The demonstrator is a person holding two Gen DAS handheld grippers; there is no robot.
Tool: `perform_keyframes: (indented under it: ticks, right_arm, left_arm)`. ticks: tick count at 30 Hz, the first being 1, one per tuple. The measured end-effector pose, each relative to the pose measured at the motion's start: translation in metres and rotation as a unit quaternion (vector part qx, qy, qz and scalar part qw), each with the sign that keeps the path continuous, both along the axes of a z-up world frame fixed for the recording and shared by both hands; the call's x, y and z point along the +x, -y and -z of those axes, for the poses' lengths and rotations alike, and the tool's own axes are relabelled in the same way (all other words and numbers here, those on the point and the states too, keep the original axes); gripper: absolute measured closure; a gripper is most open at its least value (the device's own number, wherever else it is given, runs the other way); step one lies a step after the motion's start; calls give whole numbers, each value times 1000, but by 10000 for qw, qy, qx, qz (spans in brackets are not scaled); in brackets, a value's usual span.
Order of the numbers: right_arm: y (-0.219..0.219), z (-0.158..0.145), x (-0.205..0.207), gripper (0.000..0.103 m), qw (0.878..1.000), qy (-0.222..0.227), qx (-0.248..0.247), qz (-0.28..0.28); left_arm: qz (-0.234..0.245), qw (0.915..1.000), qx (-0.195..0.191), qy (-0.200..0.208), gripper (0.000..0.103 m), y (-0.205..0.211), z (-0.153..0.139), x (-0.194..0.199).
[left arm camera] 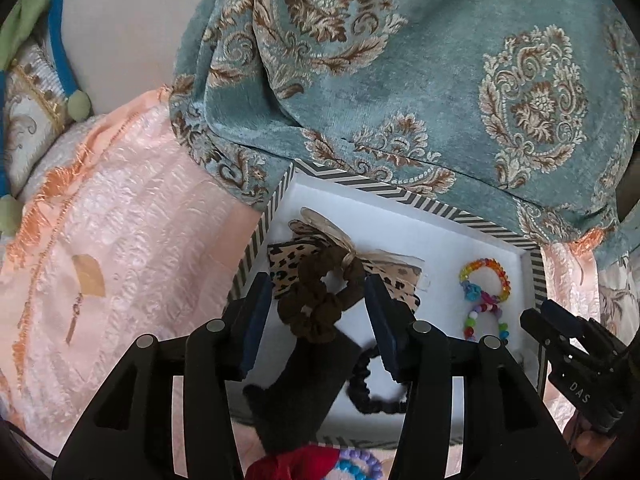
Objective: Organize jewelry
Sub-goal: 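Carry the amber bracelet and leopard scrunchie into the striped tray while opening both tools, then withdraw both open tools from the tray toward the remaining jewelry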
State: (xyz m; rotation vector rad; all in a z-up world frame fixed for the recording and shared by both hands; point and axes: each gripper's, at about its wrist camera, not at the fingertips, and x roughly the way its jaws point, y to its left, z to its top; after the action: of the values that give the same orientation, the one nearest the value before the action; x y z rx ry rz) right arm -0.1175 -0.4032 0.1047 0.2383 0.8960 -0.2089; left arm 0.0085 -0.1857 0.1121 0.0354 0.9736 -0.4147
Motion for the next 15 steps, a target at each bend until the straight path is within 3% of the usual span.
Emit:
perform_keyframes:
  ticks: [4,15]
  right_arm:
    - [-12,-3,-12,51,10000,38,38,-25]
    - [-44,-14,-44,50,9998,181,64,-112]
  left_arm:
    - [12,9999,59,88,55,-6,-4,-14]
    - [27,9996,143,254,55,-24,-11,-51]
